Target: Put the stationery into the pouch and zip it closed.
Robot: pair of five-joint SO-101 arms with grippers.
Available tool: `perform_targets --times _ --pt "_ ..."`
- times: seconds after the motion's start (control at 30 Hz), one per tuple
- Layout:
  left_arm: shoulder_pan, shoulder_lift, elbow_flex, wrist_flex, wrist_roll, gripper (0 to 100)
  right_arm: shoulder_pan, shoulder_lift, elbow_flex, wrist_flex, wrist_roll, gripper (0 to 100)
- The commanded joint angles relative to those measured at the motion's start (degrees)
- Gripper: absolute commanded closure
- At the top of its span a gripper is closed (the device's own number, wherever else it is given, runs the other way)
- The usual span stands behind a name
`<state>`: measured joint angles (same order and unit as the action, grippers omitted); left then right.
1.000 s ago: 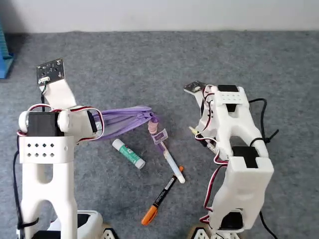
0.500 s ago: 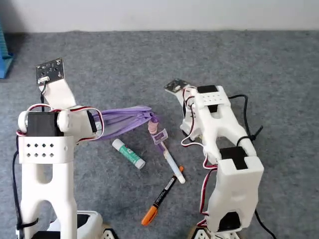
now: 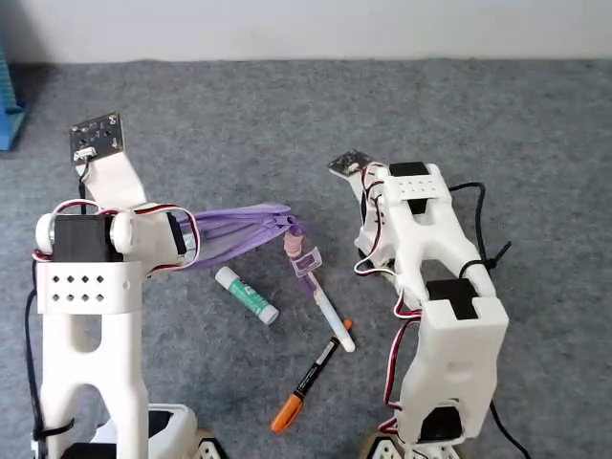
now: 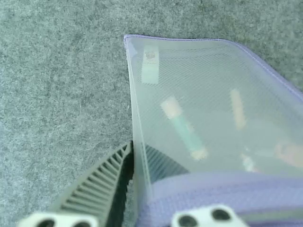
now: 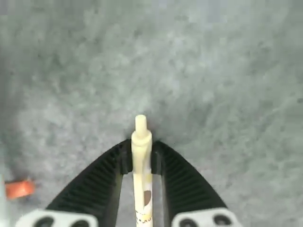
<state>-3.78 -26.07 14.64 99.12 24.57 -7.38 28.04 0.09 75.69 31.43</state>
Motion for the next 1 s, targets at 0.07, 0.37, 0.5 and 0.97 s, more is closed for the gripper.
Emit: perform_targets --times 0.07,0.37,0.5,0.97 --pt "-0.53 3.16 0.57 1.23 0.62 99 -0.13 -10.95 0.7 6.81 -0.53 99.1" --pt "-0.44 3.16 0.57 1.23 0.62 99 -2.68 -34.42 0.79 18.95 -14.86 99.1" --pt "-0.53 3.16 0.57 1.23 0.62 99 -5.93 -45.93 0.53 21.32 -20.66 99.1" --pt "-0.35 3.16 0.57 1.23 0.62 99 -30.37 -77.93 0.62 8.84 -32.53 99.1"
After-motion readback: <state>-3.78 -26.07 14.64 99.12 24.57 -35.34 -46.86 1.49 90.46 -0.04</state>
